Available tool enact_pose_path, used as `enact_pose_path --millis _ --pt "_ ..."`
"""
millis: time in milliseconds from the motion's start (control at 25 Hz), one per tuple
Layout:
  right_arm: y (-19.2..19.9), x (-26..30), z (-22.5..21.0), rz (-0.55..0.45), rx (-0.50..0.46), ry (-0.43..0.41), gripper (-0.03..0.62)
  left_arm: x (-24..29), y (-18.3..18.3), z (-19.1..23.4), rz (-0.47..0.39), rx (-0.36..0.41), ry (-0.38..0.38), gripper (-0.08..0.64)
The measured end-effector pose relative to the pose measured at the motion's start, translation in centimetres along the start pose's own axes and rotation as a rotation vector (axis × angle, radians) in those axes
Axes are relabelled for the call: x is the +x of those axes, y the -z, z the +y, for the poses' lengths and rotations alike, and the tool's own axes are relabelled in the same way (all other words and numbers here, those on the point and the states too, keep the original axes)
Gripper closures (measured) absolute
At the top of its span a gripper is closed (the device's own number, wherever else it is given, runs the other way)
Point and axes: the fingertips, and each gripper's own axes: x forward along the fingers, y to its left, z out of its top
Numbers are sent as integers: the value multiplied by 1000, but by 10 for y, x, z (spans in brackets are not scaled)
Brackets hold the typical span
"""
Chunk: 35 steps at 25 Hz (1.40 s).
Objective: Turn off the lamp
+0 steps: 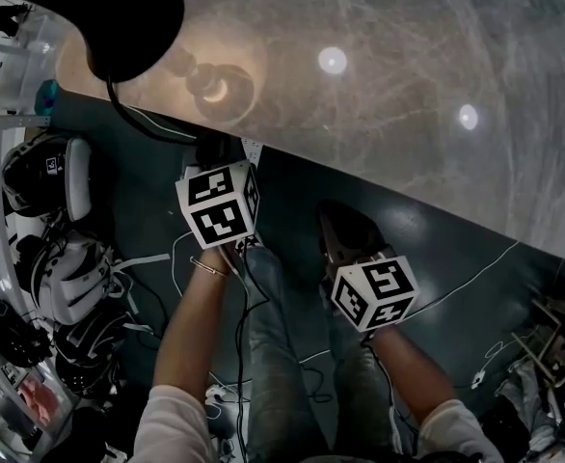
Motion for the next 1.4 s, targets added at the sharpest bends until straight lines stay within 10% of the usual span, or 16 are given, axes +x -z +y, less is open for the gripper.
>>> enact_pose_path --millis 880,1400 --pt "-12 5 19 20 -105 -69 589 -117 0 -87 63 32 315 537" --pt "-8 15 36 49 -161 -80 447 -141 -6 -101 71 -16 354 537"
